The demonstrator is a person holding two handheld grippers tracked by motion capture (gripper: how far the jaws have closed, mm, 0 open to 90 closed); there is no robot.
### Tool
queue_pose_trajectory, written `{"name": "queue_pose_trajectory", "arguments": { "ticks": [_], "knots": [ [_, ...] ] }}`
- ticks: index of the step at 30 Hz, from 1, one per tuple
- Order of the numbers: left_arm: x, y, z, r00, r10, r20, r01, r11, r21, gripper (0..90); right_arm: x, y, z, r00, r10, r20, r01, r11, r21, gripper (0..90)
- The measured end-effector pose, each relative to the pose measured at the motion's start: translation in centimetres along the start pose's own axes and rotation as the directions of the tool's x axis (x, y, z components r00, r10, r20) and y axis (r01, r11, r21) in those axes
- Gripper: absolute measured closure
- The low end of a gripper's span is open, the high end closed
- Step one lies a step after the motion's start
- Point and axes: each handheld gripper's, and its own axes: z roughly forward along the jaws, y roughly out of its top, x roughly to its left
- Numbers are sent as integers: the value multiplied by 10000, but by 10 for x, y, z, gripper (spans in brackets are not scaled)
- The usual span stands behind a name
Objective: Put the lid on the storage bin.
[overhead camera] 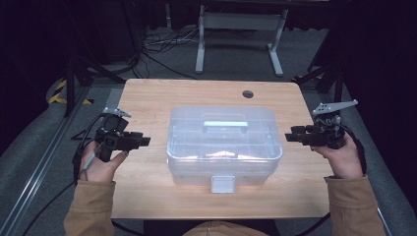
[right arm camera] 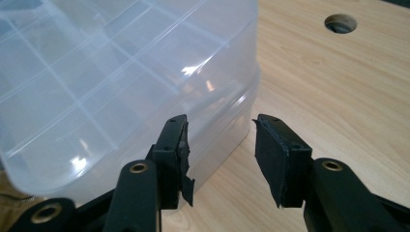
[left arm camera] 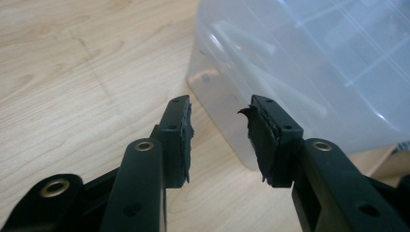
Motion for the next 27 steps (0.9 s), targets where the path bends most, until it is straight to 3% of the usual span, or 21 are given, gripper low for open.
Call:
{"name": "queue_pose_trajectory", "arguments": {
  "ticks": [5, 9, 13, 24, 27],
  "knots": [
    [12, -6, 0, 9980, -478, -403, 456, 9975, -539, 596, -13, -3, 4, 9992, 185, 365, -164, 9982, -577, 553],
    [20, -9, 5, 9958, -675, -622, 630, 9955, -712, 589, -23, -9, 7, 9975, 353, 608, -311, 9972, -687, 551],
    [26, -10, 12, 9938, -638, -914, 562, 9949, -836, 581, -37, -18, 10, 9940, 715, 831, -650, 9948, -783, 540],
    [40, -15, 32, 9910, -684, -1147, 608, 9958, -687, 582, -63, -36, 18, 9861, 1177, 1171, -1078, 9903, -878, 537],
    [42, -17, 38, 9918, -405, -1210, 346, 9981, -502, 576, -69, -41, 22, 9857, 1178, 1208, -1081, 9906, -838, 526]
  ]
}}
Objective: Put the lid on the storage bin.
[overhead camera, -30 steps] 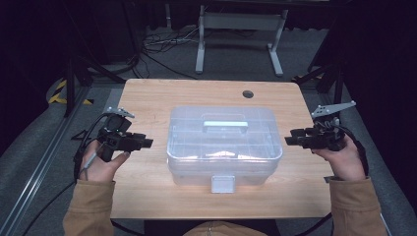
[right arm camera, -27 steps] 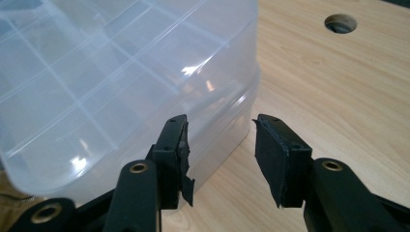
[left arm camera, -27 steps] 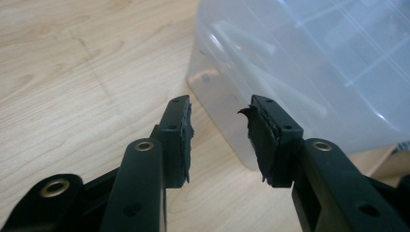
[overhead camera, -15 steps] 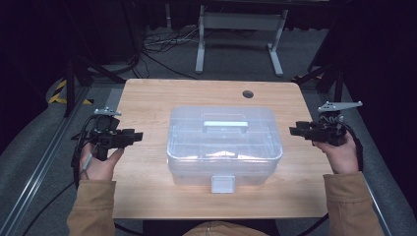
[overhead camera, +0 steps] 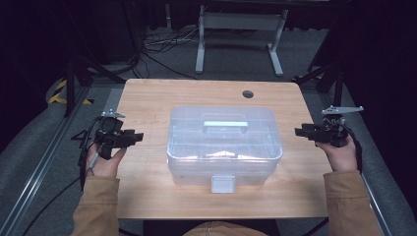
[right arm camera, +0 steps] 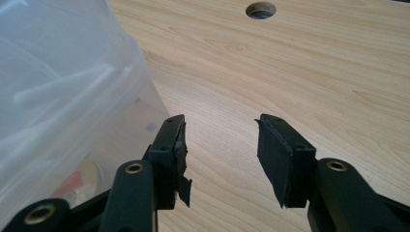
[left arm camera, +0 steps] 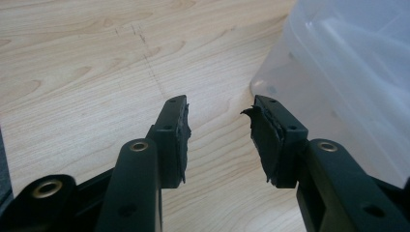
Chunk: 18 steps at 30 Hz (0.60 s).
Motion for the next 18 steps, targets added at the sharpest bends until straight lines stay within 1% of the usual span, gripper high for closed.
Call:
{"name": "queue_pose_trajectory", "arguments": {
  "ticks": [2, 3, 5, 6, 7, 8, 9, 10, 12, 13, 14, 15, 18],
  "knots": [
    [2, -1, 3, 9999, 71, -133, -70, 9999, 85, 577, -4, -3, 3, 9999, -93, -108, 92, 10000, -35, 522],
    [2, -2, 5, 9999, 97, -122, -96, 9999, 55, 577, -6, -5, 5, 9998, -160, -112, 159, 9998, -72, 520],
    [3, -3, 6, 9998, 159, -97, -158, 9999, 38, 577, -7, -6, 6, 9999, -144, -94, 144, 9999, -77, 520],
    [3, -4, 7, 9997, 219, -146, -218, 9997, 75, 577, -10, -8, 8, 9999, -89, -135, 89, 10000, -40, 519],
    [4, -5, 10, 9992, 277, -286, -274, 9996, 113, 577, -11, -9, 9, 9999, -77, -134, 77, 10000, -25, 520],
    [4, -6, 11, 9990, 290, -339, -285, 9995, 145, 579, -13, -11, 10, 10000, -53, -77, 53, 10000, -19, 520],
    [5, -6, 13, 9990, 307, -315, -300, 9993, 209, 579, -14, -12, 11, 10000, -6, -66, 6, 10000, -5, 520],
    [6, -7, 15, 9991, 242, -346, -235, 9995, 211, 579, -16, -14, 13, 10000, 40, -87, -40, 10000, 34, 519],
    [7, -8, 18, 9990, 298, -332, -290, 9993, 240, 582, -19, -17, 16, 9999, 106, -1, -105, 9999, 135, 518],
    [8, -9, 21, 9990, 273, -353, -263, 9992, 287, 582, -21, -18, 18, 9999, 133, 30, -133, 9998, 148, 518],
    [8, -9, 23, 9988, 330, -369, -317, 9988, 371, 582, -22, -20, 19, 9998, 193, 60, -194, 9997, 173, 518],
    [9, -10, 26, 9991, 301, -302, -289, 9988, 383, 582, -24, -21, 21, 9997, 252, 69, -253, 9994, 255, 517],
    [10, -12, 32, 9991, 286, -303, -270, 9982, 529, 582, -26, -25, 25, 9997, 249, 88, -251, 9992, 311, 518]
  ]
}}
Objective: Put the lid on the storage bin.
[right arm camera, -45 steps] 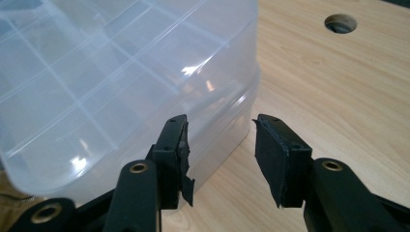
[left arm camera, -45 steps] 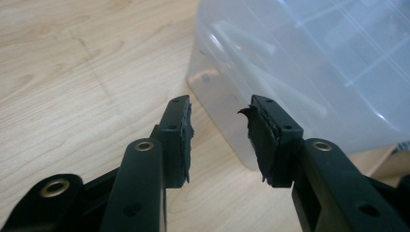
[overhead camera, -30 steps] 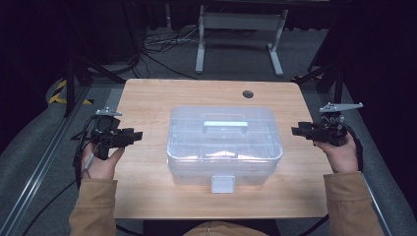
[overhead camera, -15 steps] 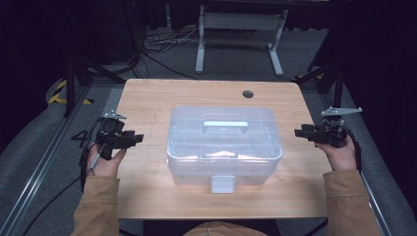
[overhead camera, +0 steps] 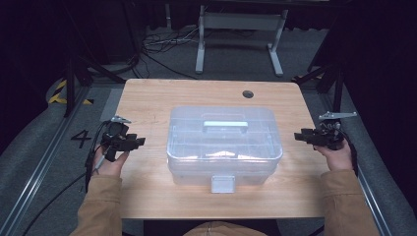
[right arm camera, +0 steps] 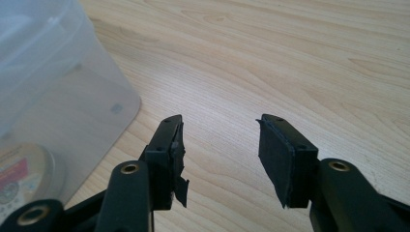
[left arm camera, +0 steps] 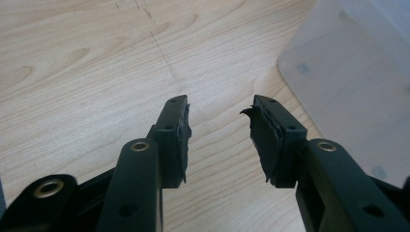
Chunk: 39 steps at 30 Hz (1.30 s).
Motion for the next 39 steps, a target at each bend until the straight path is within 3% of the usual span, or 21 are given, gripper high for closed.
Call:
{"name": "queue_pose_trajectory", "arguments": {
  "ticks": [5, 9, 12, 14, 20, 39],
  "knots": [
    [1, -3, 9, 10000, -46, -63, 47, 9999, 127, 582, -2, -4, 7, 10000, -36, 70, 35, 9999, 113, 520],
    [3, -4, 18, 9997, -234, -52, 236, 9986, 469, 580, -4, -9, 16, 10000, 15, 39, -17, 9987, 510, 525],
    [4, -7, 26, 9995, -253, -198, 267, 9968, 753, 581, -4, -11, 21, 10000, -34, 87, 28, 9981, 608, 527],
    [6, -10, 32, 9994, -336, -81, 342, 9947, 965, 583, -3, -13, 26, 9999, -53, 132, 44, 9979, 643, 529],
    [6, -11, 37, 9995, -292, -129, 305, 9924, 1191, 588, -3, -20, 37, 9991, -276, 327, 247, 9959, 869, 537],
    [2, -24, 51, 9975, 201, -684, -136, 9954, 946, 566, -1, -31, 53, 9952, -671, 719, 602, 9937, 944, 521]
  ]
}}
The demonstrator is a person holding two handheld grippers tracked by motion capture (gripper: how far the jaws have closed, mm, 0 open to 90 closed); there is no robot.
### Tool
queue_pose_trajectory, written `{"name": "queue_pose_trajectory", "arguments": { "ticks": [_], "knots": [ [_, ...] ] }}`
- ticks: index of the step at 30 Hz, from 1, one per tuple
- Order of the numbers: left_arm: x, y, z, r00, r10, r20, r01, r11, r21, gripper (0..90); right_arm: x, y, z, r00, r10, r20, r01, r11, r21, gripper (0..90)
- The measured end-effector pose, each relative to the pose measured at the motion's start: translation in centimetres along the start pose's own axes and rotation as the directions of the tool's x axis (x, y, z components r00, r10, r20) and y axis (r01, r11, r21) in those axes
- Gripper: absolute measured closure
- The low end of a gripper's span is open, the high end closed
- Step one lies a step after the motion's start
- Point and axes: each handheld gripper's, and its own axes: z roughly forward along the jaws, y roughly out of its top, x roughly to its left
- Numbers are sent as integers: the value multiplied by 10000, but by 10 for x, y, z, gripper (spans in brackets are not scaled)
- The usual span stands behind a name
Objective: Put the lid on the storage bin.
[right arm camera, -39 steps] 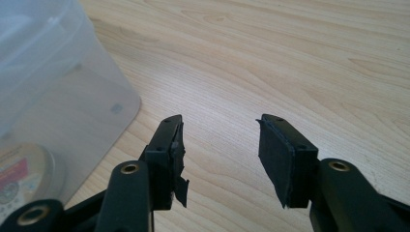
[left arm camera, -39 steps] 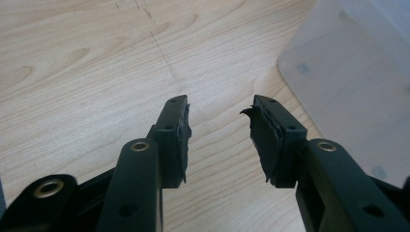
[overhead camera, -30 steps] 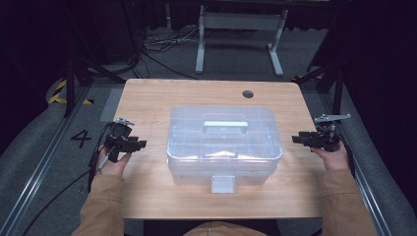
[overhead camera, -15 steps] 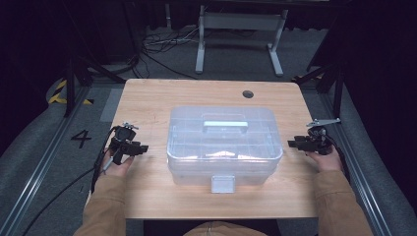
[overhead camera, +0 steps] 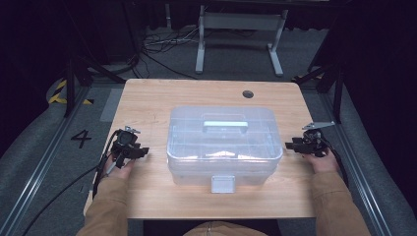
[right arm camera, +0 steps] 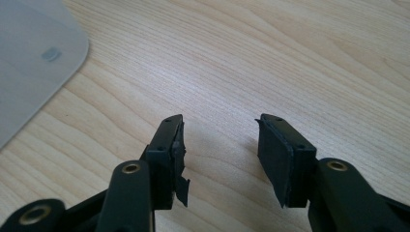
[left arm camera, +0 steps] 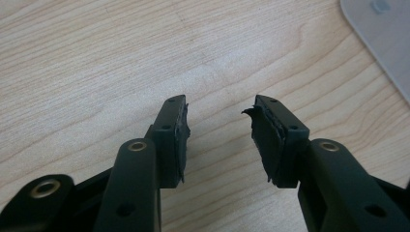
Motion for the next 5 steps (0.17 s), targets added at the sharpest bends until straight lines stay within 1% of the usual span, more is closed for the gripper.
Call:
{"name": "queue_pose_trajectory", "arguments": {
  "ticks": [5],
  "knots": [
    [-1, -1, -1, 9999, 97, -80, -97, 10000, -1, 557, 1, 1, 1, 10000, 12, -24, -12, 9999, -100, 514]
  ]
}}
